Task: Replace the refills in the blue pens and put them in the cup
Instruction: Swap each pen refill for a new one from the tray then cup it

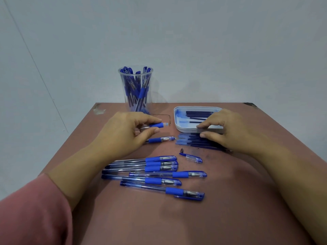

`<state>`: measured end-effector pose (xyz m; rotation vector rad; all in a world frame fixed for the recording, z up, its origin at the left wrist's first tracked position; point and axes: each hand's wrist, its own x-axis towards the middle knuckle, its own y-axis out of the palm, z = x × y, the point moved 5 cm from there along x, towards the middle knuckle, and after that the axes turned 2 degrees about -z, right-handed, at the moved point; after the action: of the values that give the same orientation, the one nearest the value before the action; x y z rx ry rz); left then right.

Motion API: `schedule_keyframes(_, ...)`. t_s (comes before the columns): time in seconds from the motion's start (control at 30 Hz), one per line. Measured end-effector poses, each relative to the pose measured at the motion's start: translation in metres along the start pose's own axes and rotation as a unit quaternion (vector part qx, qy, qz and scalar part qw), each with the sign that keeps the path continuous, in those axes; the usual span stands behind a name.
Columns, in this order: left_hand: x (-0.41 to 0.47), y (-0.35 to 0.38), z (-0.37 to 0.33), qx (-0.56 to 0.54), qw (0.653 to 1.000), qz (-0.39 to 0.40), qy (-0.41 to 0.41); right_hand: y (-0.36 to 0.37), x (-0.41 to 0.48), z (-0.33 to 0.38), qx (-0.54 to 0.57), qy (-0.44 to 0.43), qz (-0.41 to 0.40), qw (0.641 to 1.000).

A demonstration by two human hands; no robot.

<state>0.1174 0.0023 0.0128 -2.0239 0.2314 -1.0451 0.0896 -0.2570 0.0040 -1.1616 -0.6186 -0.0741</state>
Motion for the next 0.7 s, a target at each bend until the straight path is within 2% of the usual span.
schedule_keyframes(0.1, 0.000, -0.001, 0.000, -0.004, 1.000, -0.005, 0.005, -0.014, 0.006, -0.003, -0.015, 0.025, -0.019, 0.999)
schedule_keyframes(0.17, 0.000, -0.001, 0.000, -0.005, 1.000, -0.006, 0.007, -0.021, 0.013, -0.008, -0.028, 0.052, -0.003, 0.998)
schedule_keyframes(0.4, 0.001, 0.000, 0.001, 0.000, 1.000, 0.004, 0.005, 0.002, 0.049, -0.026, -0.043, 0.119, 0.171, 0.977)
schedule_keyframes(0.7, 0.001, 0.001, 0.000, 0.014, 1.000, 0.016, 0.010, 0.022, 0.060, -0.038, -0.040, 0.110, 0.195, 0.974)
